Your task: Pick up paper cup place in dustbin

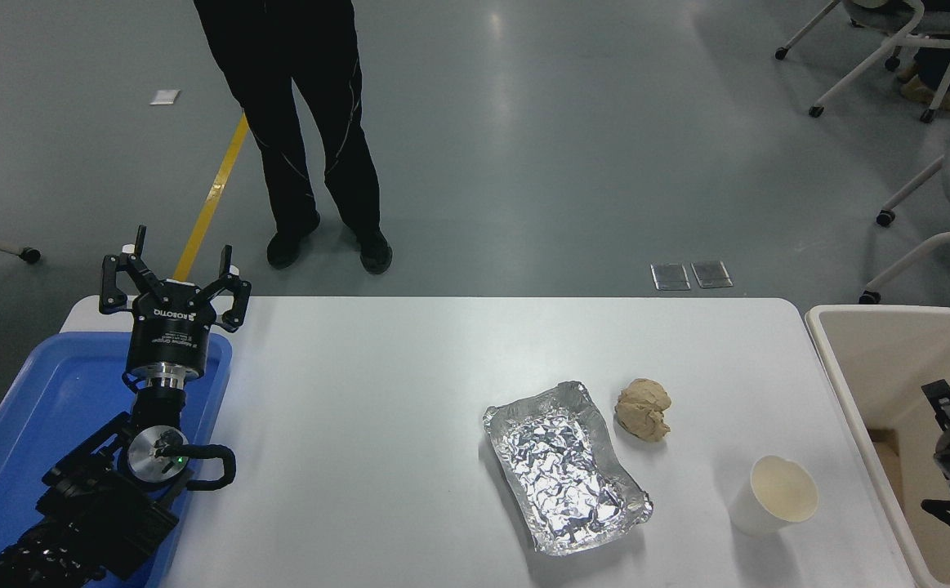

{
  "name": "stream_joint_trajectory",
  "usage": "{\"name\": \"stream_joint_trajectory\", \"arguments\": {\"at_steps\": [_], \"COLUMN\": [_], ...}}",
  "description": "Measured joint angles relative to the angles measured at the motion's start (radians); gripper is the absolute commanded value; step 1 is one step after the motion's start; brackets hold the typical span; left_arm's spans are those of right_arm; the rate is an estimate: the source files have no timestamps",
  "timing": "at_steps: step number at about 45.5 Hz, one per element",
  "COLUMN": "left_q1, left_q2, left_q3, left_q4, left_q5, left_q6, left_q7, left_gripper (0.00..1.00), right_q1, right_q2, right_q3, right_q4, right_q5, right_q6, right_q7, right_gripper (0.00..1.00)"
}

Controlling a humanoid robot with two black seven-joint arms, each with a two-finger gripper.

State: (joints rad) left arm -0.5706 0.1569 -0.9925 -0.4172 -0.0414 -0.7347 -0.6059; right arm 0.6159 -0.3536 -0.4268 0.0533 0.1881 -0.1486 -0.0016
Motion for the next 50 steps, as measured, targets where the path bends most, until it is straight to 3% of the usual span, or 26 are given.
{"name": "stream_joint_trajectory", "arguments": {"at_steps": [32,50], "left_q1": [0.000,0.000], "left_q2": [0.001,0.001], "left_q3": [0.000,0.000], "left_q4": [0.000,0.000], "left_q5": [0.000,0.000], "left_q6": [-0.001,-0.001], "left_q7": [0.000,0.000], "left_gripper": [0.99,0.99], "right_q1": [0.009,0.019], "right_q2": [0.000,-0.027], "right_q3": [-0.007,-0.124], "right_q4": [0.001,0.006], "right_q5": [-0.010,-0.019], "right_q6": [0.002,0.018], "right_q7": [0.002,0.047], "right_gripper": [1.00,1.00]}}
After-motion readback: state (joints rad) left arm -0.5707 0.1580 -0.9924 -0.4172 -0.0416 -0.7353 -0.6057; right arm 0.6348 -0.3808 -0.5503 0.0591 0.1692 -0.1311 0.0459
